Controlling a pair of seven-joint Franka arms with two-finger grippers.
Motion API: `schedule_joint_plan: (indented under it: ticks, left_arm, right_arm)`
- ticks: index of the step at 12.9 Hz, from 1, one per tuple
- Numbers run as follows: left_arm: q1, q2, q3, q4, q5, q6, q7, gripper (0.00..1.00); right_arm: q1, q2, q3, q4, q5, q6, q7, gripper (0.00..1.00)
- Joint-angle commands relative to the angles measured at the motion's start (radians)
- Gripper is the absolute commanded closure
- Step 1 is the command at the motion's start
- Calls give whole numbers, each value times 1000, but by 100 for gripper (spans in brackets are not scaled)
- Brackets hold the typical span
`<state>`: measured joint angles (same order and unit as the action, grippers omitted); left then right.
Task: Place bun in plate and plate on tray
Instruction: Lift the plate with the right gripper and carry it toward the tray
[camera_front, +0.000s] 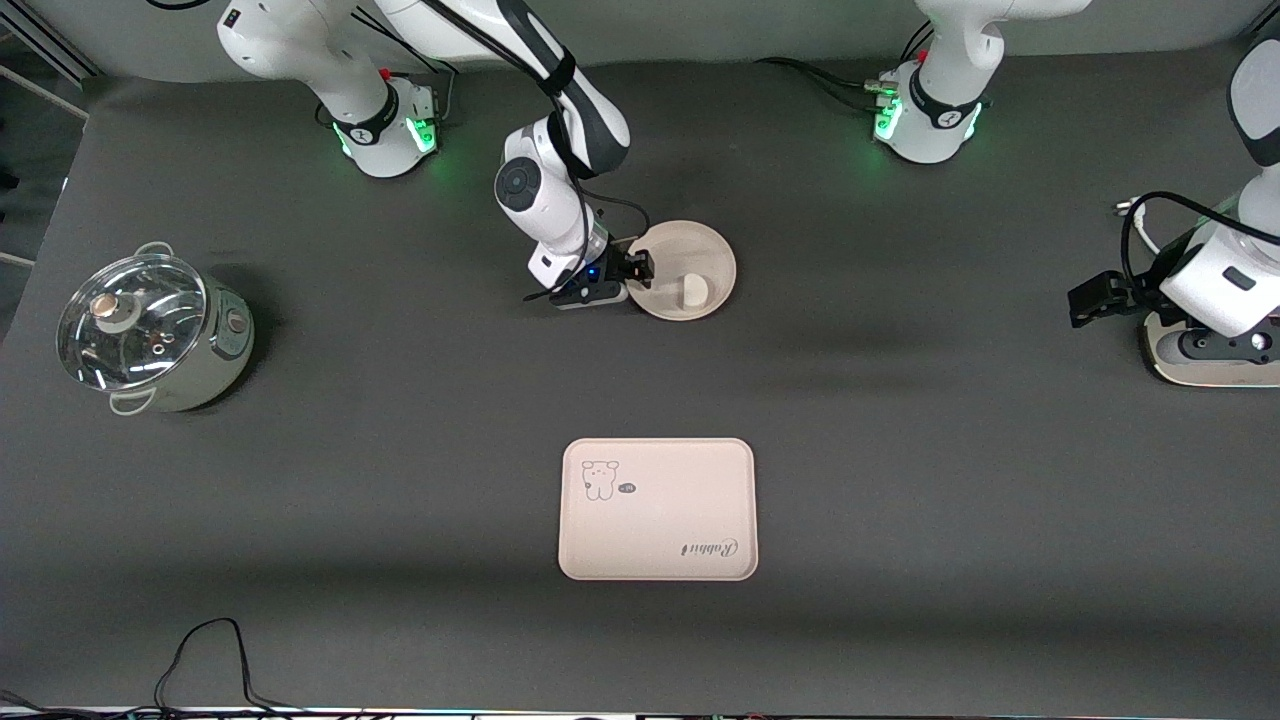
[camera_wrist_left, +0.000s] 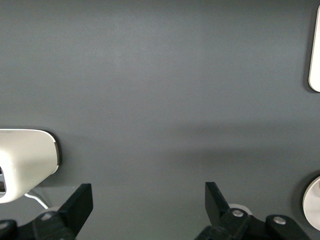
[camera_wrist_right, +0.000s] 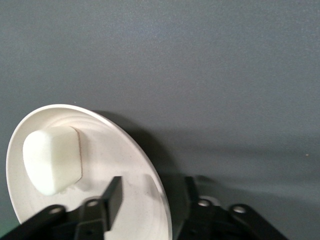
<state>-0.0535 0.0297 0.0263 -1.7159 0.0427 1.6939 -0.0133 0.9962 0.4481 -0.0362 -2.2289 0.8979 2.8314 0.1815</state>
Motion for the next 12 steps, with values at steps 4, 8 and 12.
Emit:
schedule_joint_plan:
  ticks: [4, 8, 12]
  left_arm:
    - [-19, 38, 20, 67, -1, -40, 10, 0]
    - [-20, 38, 20, 67, -3, -40, 7, 0]
    - [-20, 44, 20, 76, -4, -40, 9, 0]
  right_arm:
    - [10, -25, -4, -18, 30, 3, -22, 80]
    - [7, -26, -4, -18, 30, -12, -22, 94]
    - [2, -35, -4, -18, 30, -23, -25, 97]
